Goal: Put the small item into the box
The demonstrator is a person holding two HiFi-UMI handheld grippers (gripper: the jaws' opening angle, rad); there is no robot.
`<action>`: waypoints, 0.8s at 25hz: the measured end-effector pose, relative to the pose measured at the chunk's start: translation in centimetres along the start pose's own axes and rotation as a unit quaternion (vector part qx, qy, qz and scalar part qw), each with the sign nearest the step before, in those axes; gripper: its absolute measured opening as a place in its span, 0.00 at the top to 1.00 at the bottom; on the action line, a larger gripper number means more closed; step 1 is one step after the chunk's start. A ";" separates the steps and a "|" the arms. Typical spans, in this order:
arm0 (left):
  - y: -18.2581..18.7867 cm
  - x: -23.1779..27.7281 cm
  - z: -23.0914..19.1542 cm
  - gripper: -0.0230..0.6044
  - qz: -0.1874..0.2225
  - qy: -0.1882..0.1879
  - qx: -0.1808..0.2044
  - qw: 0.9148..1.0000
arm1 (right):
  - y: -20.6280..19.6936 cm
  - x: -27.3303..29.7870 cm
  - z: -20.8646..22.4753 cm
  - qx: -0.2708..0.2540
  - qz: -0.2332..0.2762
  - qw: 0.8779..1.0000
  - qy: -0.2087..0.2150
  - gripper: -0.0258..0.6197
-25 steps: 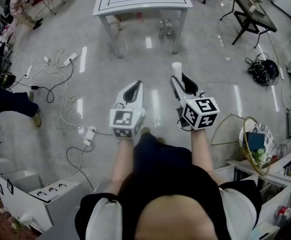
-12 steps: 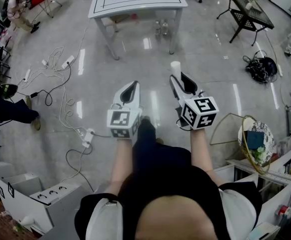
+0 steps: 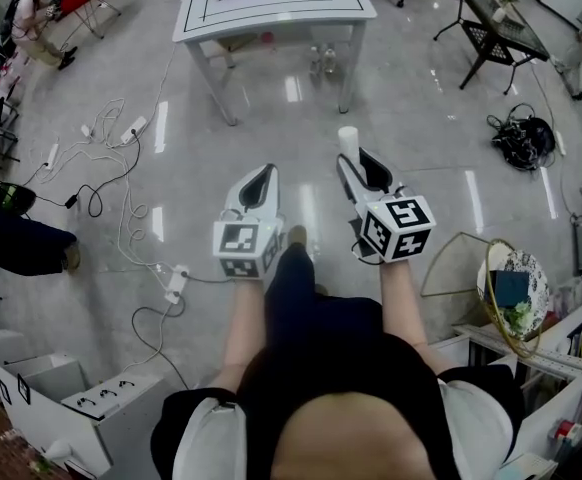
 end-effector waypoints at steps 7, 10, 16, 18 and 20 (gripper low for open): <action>0.7 2.4 -1.6 0.95 0.002 0.004 -0.001 1.000 | 0.7 3.0 1.1 -0.002 -0.002 1.000 0.004 0.75; 1.0 3.5 -2.6 0.95 0.003 0.009 -0.001 1.000 | 1.1 4.5 1.6 -0.001 -0.005 1.000 0.007 0.75; 1.9 6.1 -4.6 0.95 0.006 0.020 -0.001 1.000 | 2.4 7.6 2.8 -0.007 -0.005 1.000 0.012 0.75; 2.3 7.0 -5.2 0.95 0.006 0.020 0.000 1.000 | 2.9 8.5 3.3 -0.009 -0.005 1.000 0.011 0.75; 2.6 7.9 -5.8 0.95 0.006 0.020 0.001 1.000 | 3.3 9.5 3.8 -0.009 -0.005 1.000 0.010 0.75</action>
Point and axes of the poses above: the fingertips, and each gripper's own axes: x forward along the fingers, z to its right, y out of its top, the point moved 7 cm from there along -x, backward along the fingers, and after that the axes turned 3 degrees about z, right-handed, at the moved point
